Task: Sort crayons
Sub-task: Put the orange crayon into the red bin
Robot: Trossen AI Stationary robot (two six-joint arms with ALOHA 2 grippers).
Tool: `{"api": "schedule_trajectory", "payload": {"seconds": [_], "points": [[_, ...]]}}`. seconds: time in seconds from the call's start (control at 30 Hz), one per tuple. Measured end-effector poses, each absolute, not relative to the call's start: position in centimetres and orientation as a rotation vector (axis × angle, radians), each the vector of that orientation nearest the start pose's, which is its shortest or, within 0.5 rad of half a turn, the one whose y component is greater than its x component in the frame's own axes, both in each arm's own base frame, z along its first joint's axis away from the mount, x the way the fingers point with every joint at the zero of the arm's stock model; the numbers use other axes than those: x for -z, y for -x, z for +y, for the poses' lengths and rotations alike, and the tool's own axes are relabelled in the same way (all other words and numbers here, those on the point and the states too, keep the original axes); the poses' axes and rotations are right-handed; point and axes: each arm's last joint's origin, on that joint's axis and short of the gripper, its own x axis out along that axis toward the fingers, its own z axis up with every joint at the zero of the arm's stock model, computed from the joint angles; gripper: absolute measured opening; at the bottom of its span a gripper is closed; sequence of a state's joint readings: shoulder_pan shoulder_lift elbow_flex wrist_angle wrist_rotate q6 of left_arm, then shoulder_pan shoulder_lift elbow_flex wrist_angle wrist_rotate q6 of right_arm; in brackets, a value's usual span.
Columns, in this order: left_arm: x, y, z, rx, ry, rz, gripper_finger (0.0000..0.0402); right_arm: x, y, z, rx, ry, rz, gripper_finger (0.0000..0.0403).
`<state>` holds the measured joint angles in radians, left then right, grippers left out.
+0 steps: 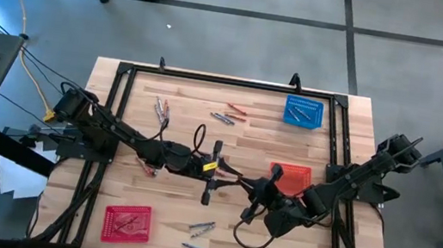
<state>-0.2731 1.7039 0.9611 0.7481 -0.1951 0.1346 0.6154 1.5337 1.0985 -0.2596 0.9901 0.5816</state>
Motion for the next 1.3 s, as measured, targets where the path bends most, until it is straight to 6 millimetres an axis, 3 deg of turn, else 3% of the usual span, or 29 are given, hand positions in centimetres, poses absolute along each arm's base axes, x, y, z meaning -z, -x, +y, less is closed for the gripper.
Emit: {"api": "schedule_trajectory", "payload": {"seconds": [0.2, 0.77, 1.3], "points": [[-24.42, -36.1, -9.08, 0.068, -0.13, -0.01, 0.0009, -26.47, -27.74, 16.5, 0.48, -0.059, 0.362, 0.0], [-24.43, -36.16, -8.85, 0.066, -0.122, -0.009, 0.0001, -26.47, -27.74, 16.47, 0.49, -0.094, 0.351, 0.0004], [-24.12, -36.15, -8.85, 0.062, -0.114, 0.023, 0.0001, -26.41, -27.69, 16.42, 0.501, -0.123, 0.347, 0.0156]]}}
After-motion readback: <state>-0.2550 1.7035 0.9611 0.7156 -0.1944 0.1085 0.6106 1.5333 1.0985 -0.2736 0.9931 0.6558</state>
